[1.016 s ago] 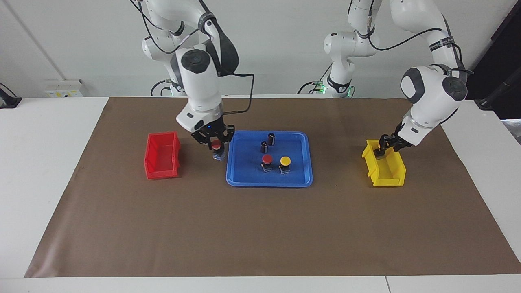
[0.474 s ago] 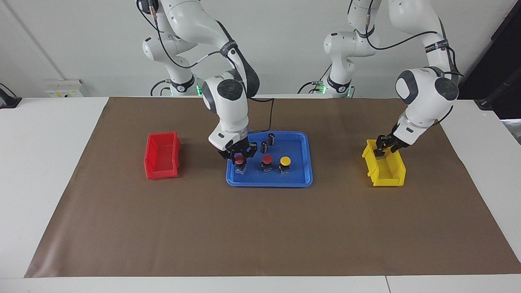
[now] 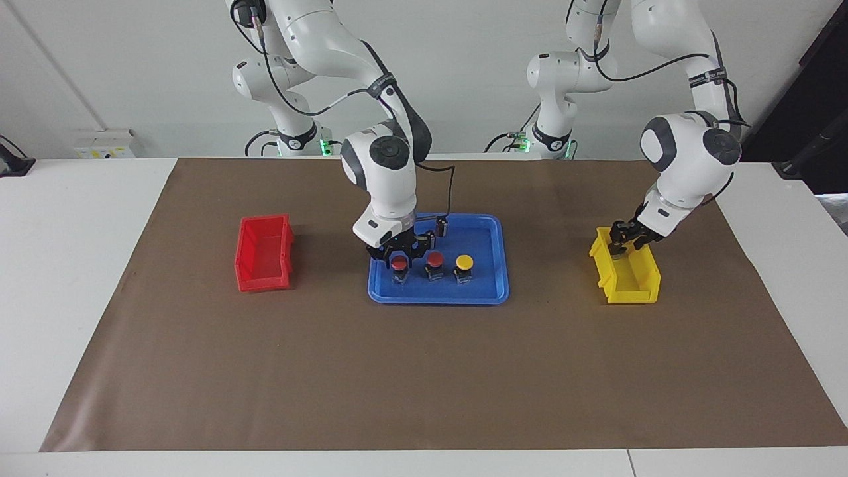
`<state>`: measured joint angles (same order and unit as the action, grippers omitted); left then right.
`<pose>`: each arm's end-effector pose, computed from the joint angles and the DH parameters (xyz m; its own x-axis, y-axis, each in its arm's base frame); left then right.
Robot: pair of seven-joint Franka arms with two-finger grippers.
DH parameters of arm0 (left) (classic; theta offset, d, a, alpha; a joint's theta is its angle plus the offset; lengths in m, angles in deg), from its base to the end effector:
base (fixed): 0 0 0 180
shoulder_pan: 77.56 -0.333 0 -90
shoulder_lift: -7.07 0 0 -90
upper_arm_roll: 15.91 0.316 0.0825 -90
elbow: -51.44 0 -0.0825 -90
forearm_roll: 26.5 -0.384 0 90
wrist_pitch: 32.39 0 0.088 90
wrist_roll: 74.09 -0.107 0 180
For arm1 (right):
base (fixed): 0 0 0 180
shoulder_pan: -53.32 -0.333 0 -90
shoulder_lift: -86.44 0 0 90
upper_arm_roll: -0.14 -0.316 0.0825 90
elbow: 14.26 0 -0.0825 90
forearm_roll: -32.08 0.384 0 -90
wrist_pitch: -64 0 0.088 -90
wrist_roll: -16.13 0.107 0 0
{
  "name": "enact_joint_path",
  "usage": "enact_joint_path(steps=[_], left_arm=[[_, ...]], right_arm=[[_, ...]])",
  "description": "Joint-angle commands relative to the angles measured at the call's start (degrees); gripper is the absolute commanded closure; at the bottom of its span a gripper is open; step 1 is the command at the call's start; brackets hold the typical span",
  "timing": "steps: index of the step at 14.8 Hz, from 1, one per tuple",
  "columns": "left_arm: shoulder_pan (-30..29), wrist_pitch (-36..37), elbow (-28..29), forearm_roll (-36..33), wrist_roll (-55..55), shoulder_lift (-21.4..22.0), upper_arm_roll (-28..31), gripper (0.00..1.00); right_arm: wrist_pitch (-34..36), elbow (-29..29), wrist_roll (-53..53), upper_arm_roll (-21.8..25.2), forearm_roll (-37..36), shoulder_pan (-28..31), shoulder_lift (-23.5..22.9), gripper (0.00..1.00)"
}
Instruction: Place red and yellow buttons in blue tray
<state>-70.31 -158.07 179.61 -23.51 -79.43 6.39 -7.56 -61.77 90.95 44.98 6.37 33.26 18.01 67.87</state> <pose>0.5190 0.0081 0.3598 0.9977 -0.0434 -0.0519 -0.0412 -0.9982 0.0439 0.5529 0.3134 0.3586 0.9992 -0.0015 0.0406 -0.0014 -1.0000 -0.0025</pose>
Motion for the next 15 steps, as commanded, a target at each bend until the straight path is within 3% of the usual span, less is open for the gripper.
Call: enact_joint_path(steps=[1, 4, 9, 12, 13, 15], left_arm=[[-0.3, -1.8, 2.7, -0.5, -1.3, 1.9, 0.1, 0.41], [-0.4, -1.8, 2.8, -1.1, -1.4, 2.0, 0.2, 0.41], [-0.8, -1.7, 3.3, -1.9, -1.4, 2.3, 0.2, 0.43], [-0.8, -1.2, 3.3, -1.9, -1.1, 2.3, 0.1, 0.44], [-0.8, -1.1, 3.3, -1.9, -0.8, 2.3, 0.1, 0.53], [-0.8, -1.1, 3.3, -1.9, -0.8, 2.3, 0.1, 0.90]], right_arm=[[10.4, -8.9, 0.2, -0.1, -0.6, 5.9, 2.5, 0.00], [19.5, -14.8, -0.8, 0.0, -0.8, 11.7, 6.3, 0.00], [31.4, -15.6, -13.8, 0.1, -0.9, 21.5, 15.7, 0.00], [36.9, -17.0, -21.8, 0.2, -1.1, 28.1, 17.6, 0.00], [39.5, -18.9, -24.4, 0.1, -1.9, 30.2, 17.3, 0.00], [41.7, -19.6, -31.5, 0.2, -3.2, 33.7, 17.3, 0.00]])
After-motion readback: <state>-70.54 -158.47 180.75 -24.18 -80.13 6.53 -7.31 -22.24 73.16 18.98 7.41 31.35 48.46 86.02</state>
